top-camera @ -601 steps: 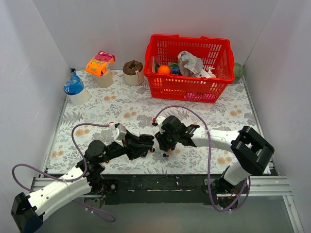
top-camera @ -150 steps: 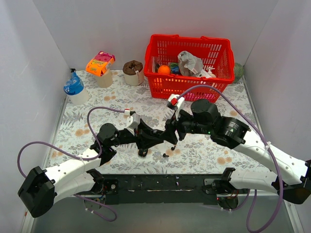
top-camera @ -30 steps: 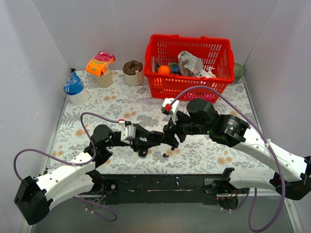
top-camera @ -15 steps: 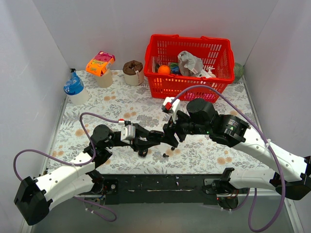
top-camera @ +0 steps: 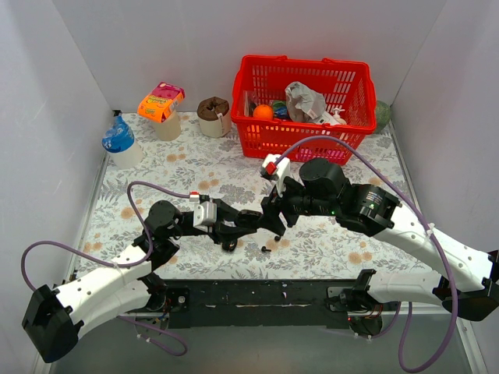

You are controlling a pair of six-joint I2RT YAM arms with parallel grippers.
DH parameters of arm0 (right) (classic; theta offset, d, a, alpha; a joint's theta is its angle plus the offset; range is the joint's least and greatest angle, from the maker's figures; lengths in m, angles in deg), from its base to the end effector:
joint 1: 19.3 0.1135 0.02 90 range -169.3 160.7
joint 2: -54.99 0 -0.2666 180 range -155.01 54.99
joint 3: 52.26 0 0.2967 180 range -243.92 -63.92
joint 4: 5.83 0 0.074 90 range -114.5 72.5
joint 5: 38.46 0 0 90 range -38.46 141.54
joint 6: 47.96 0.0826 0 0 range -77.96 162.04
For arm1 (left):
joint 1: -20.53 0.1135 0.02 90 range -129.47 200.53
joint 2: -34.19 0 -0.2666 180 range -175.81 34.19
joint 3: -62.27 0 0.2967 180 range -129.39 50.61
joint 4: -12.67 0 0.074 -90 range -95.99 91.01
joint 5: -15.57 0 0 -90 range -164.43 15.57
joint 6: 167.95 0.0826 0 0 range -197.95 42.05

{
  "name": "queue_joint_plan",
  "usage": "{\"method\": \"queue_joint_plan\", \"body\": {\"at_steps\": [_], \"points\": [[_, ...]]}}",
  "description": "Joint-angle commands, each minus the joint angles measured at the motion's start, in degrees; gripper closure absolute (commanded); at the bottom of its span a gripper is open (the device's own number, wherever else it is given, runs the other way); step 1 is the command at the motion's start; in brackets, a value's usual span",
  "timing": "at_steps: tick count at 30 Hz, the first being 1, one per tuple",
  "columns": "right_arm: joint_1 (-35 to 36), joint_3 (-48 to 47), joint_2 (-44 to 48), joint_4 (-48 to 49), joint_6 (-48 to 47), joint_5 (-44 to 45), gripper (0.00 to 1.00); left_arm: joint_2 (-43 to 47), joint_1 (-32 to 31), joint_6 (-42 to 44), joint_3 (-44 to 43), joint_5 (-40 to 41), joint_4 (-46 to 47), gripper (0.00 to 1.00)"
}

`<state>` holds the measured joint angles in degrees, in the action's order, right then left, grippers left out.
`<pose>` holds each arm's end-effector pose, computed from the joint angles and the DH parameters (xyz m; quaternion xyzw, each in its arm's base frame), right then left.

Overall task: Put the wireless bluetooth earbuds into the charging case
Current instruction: Adjust the earbud with the charging case.

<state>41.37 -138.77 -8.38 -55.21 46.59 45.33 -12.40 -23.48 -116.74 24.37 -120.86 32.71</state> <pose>0.1457 0.2776 0.3994 -0.4241 0.7348 0.3230 0.4194 0.1443 -0.2226 0.2881 0.3311 0.5679 -0.6575 0.3681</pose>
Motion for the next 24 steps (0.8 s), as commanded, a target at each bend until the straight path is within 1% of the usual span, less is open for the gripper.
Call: {"method": "queue_joint_plan", "body": {"at_steps": [1, 4, 7, 14, 17, 18, 20, 21, 22, 24], "points": [[-0.5, -1.6, 0.6, 4.8, -1.6, -0.6, 0.3, 2.0, -1.3, 0.3, 0.4, -1.9, 1.0, 1.0], [-0.5, -3.0, 0.5, 2.7, -4.3, -5.8, 0.29, 2.3, -1.3, 0.4, 1.0, 0.2, 1.7, 1.0], [-0.5, -3.5, 2.0, 3.0, -6.0, -8.0, 0.28, 1.9, -1.3, 0.4, 1.5, 1.3, 2.0, 1.0], [-0.5, -5.0, 5.0, 5.8, -5.5, -7.9, 0.3, 1.4, -1.3, -0.9, 2.8, 2.9, 4.0, 1.0], [-0.4, -3.6, 5.6, 7.9, -4.9, -5.4, 0.34, 1.1, -1.3, -1.3, 2.7, 2.9, 4.0, 1.0], [-0.5, -3.5, 5.7, 8.4, -3.3, -2.3, 0.4, 1.1, -1.3, -1.4, 2.6, 2.8, 3.9, 1.0], [-0.5, -3.6, 4.4, 8.0, -1.6, 1.4, 0.53, 1.0, -1.3, -1.8, 2.4, 2.3, 3.8, 1.0], [-0.5, -3.9, 3.9, 7.5, -1.0, 3.7, 0.66, 0.8, -1.3, -2.1, 2.3, 2.1, 3.6, 1.0], [-0.5, -4.2, 2.7, 7.1, -0.3, 5.1, 0.73, 0.8, -1.3, -2.3, 2.1, 1.9, 3.5, 1.0], [-0.5, -4.8, 1.6, 6.1, 0.9, 6.0, 0.83, 0.6, -1.3, -2.7, 1.9, 1.5, 3.5, 1.0]]}}
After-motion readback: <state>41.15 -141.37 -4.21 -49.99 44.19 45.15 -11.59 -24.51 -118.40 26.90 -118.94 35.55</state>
